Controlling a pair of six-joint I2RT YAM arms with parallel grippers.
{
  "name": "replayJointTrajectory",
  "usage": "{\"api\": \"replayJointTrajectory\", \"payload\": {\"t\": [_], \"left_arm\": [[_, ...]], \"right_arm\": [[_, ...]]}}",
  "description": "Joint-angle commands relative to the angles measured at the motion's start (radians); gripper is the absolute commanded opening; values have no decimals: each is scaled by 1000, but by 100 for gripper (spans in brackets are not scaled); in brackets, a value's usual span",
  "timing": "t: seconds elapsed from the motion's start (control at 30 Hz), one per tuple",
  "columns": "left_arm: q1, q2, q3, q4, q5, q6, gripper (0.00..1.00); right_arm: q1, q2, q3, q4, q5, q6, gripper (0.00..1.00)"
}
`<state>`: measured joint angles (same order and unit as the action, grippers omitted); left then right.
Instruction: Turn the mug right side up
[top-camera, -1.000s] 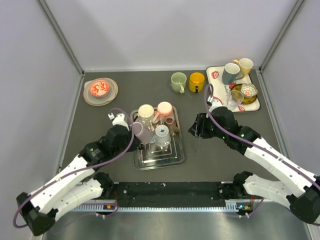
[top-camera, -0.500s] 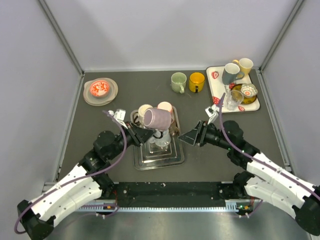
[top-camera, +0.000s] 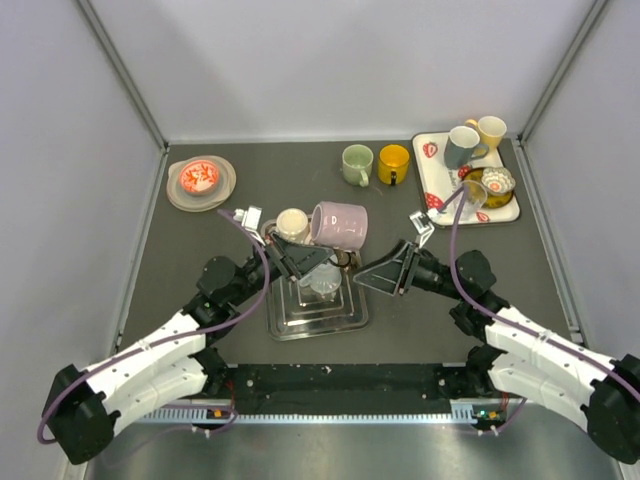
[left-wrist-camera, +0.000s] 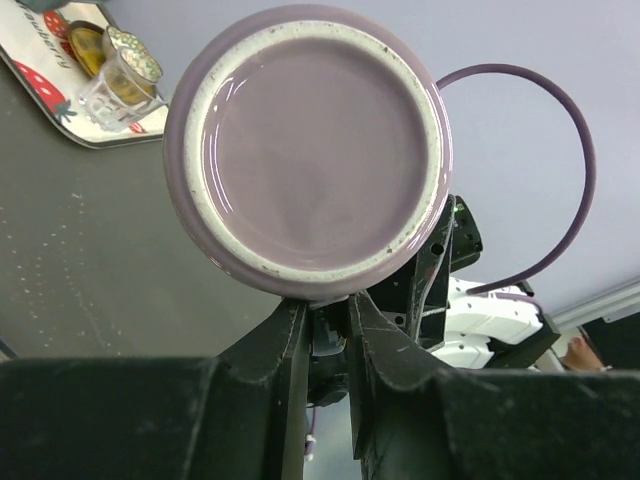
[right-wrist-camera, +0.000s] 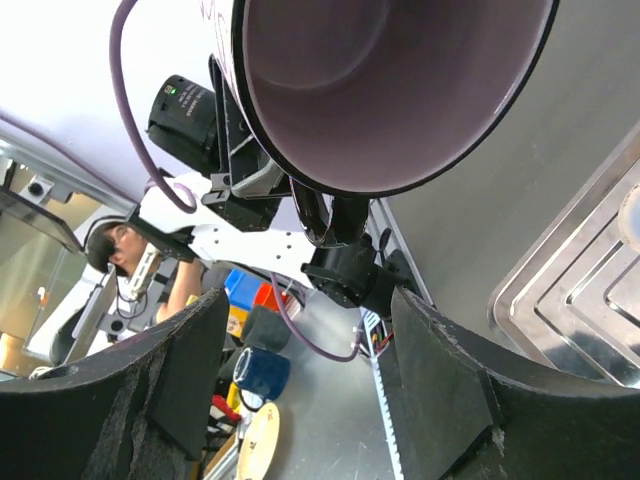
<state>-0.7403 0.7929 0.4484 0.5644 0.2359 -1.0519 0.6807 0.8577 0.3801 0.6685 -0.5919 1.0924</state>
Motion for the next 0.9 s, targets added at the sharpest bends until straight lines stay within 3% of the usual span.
{"api": "replayJointTrajectory", "payload": {"t": [0.0,0.17,0.57,0.87], "left_arm": [[2,25,38,250,45,-77,0],[2,63,39,278,71,-97,0],[2,118,42,322,146,-122,0],[-1,124,10,338,183,-140,0]], "right_arm": [[8,-20,43,20,13,-55,67],[10,7,91,-23,12,-91,67],[10,142,112,195,10,33,64],[10,214,137,328,32,113,54]]}}
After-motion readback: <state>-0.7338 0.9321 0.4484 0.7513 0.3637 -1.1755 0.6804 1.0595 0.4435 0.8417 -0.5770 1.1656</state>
